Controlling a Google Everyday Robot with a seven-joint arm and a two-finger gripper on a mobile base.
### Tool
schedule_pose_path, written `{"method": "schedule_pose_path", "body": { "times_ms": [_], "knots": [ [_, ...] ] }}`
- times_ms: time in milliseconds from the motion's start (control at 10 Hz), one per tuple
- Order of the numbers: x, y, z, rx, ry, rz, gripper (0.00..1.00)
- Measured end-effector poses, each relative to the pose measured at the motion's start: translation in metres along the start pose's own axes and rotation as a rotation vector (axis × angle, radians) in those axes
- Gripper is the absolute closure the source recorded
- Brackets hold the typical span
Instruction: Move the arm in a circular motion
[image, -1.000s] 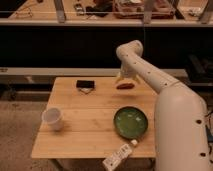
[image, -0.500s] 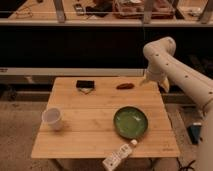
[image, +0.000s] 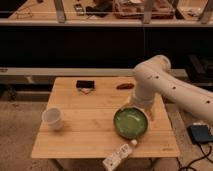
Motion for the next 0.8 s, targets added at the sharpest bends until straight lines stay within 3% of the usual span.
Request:
{"method": "schedule_pose_path", "body": {
  "times_ms": [200, 300, 400, 600, 800],
  "knots": [
    [-0.047, -0.046, 0.015, 0.078, -0.066, -0.090, 0.20],
    [-0.063, -0.082, 0.025, 0.125, -0.097, -0.185, 0.20],
    [-0.068, -0.096, 0.028, 0.142, -0.107, -0.224, 0.20],
    [-0.061, -0.134, 0.043, 0.175, -0.120, -0.340, 0.20],
    [-0.026, -0.172, 0.061, 0.166, -0.102, -0.458, 0.20]
  ]
}}
